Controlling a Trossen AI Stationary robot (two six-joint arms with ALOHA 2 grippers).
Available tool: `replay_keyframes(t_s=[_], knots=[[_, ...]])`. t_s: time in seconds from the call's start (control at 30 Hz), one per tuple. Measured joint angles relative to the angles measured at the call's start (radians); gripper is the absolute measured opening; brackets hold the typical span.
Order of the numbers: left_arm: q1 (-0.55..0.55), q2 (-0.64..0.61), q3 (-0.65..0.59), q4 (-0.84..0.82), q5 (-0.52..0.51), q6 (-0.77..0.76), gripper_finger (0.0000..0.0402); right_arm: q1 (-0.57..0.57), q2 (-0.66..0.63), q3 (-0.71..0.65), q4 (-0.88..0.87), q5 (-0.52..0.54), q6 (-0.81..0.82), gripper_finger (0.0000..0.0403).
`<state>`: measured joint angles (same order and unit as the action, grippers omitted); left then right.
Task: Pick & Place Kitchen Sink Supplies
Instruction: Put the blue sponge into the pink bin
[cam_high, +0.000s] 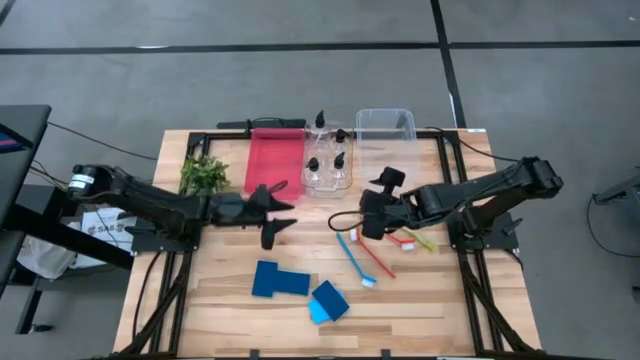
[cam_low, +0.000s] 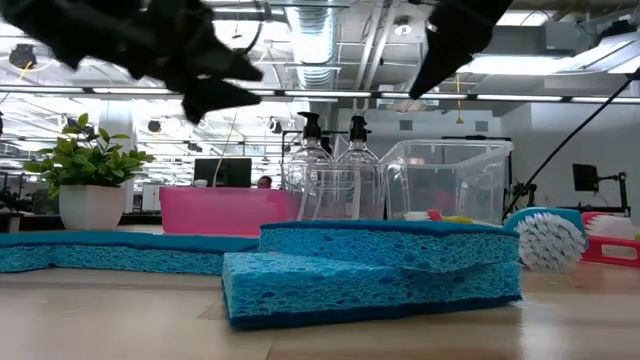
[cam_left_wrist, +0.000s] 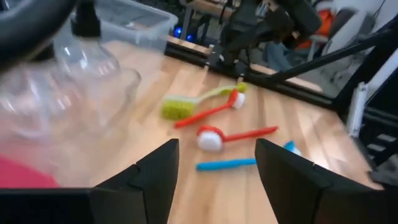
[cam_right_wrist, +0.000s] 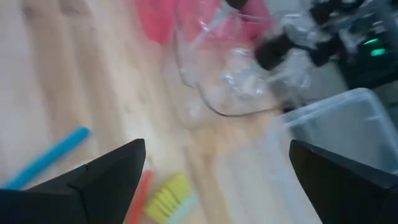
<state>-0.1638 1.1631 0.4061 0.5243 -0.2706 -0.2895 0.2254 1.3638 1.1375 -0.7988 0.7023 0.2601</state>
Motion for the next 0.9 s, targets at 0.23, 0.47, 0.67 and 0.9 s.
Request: replay_keyframes(t_s=[0.23, 0.47, 0.67, 0.9], knots=[[-0.282, 0.237, -0.164, 0.584, -0.316, -0.018, 0.0213, 0.004, 0.050, 0.000, 0.216, -0.136, -0.045, 0.0392], [-0.323, 0.385, -0.109, 0.725, -0.386, 0.092, 0.0216, 0.064, 0.132, 0.000, 0.377, -0.155, -0.202, 0.0392], [-0.290, 0.398, -0.110, 0.712, -0.190, 0.100, 0.0216, 0.110, 0.186, -0.003, 0.419, -0.137, -0.212, 0.0391], [-0.271, 0.395, -0.101, 0.710, -0.067, 0.206, 0.0216, 0.231, 0.215, 0.002, 0.655, -0.204, -0.320, 0.0391]])
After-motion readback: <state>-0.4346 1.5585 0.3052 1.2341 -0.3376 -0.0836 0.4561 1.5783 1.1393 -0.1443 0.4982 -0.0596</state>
